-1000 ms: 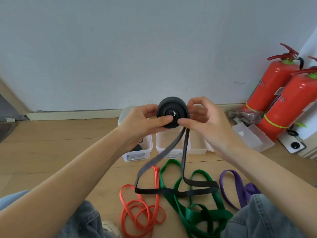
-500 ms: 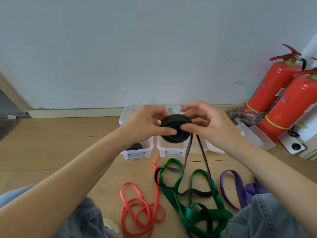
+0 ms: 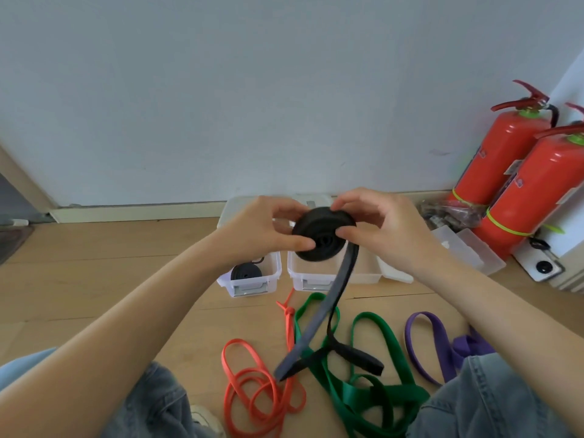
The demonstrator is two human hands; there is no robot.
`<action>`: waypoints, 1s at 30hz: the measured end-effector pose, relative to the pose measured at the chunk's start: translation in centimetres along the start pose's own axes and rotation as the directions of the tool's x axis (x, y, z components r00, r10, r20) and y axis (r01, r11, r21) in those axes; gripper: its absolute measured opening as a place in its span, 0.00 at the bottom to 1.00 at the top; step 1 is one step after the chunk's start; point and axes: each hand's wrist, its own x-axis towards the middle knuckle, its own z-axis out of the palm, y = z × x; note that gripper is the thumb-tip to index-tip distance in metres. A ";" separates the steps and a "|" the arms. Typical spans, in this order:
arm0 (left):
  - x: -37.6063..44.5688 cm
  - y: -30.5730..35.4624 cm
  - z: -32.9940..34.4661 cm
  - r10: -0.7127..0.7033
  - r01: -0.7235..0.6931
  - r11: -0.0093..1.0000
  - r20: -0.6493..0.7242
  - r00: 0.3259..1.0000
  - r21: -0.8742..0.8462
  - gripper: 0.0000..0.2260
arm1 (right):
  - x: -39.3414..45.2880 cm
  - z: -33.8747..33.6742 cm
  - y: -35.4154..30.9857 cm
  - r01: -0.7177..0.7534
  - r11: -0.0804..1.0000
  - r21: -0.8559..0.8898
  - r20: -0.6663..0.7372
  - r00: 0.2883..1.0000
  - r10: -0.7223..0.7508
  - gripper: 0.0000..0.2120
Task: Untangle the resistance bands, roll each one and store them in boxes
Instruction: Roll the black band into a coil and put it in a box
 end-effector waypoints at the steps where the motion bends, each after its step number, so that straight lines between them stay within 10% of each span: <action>1: -0.1 0.0 0.2 0.007 -0.009 0.999 0.038 0.999 0.045 0.12 | -0.1 0.2 0.0 0.023 0.999 -0.032 0.026 0.999 -0.022 0.18; 5: -0.2 0.3 0.1 0.003 0.000 0.995 0.033 0.999 -0.103 0.09 | -0.1 0.3 0.4 -0.047 0.967 0.252 0.045 0.998 0.037 0.17; 9: -0.2 0.5 -0.5 -0.008 -0.017 0.923 -0.064 0.998 -0.384 0.09 | 0.3 -0.3 0.6 -0.207 0.704 0.679 0.076 0.974 0.213 0.17; 15: 0.0 0.1 -0.1 -0.048 0.012 0.867 -0.061 0.997 -0.498 0.10 | 0.4 0.1 0.9 -0.136 0.870 0.474 -0.038 0.984 0.174 0.10; 21: -0.4 -0.1 0.3 0.013 -0.004 0.994 0.086 0.996 -0.108 0.13 | 0.0 -0.2 0.0 0.017 0.999 0.030 0.017 1.000 -0.017 0.13; 30: -0.5 0.0 0.4 0.025 -0.018 0.987 0.042 0.999 -0.157 0.09 | -0.2 0.0 -0.1 -0.070 0.963 0.259 0.015 0.998 0.068 0.13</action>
